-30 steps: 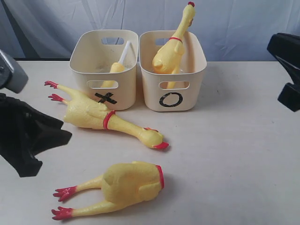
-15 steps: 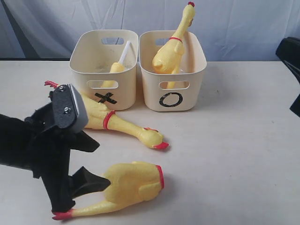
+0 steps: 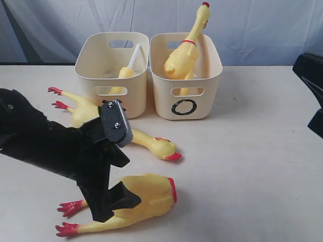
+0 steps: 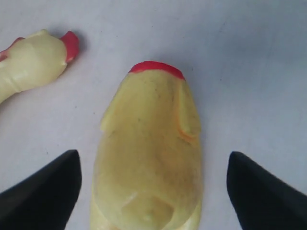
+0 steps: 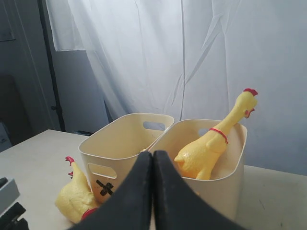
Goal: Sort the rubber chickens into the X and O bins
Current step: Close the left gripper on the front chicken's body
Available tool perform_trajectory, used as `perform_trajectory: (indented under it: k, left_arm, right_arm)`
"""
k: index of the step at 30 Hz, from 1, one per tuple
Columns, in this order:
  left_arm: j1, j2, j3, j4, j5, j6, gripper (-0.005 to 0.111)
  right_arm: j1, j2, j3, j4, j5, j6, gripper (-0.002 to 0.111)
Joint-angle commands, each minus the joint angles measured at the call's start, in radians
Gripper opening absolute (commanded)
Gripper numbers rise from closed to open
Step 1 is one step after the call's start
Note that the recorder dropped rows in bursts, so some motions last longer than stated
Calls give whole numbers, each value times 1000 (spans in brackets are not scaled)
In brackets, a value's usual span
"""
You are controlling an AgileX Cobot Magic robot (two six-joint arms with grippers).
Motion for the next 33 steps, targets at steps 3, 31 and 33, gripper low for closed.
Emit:
perform_trajectory:
  k: [3,31,33]
  left_arm:
    - [-6,100,-44,-12,-3,1,78]
    - [-6,211,-54,36,120,1,0]
    - [-6,209,-55,33,146,1,0]
  right_arm:
    - [-2,-6,5,-4,-5,2,-1]
    - [-2,-6,5,-4,-5,9,-1]
    - [-2,-6,5,-4,-5,9,-1]
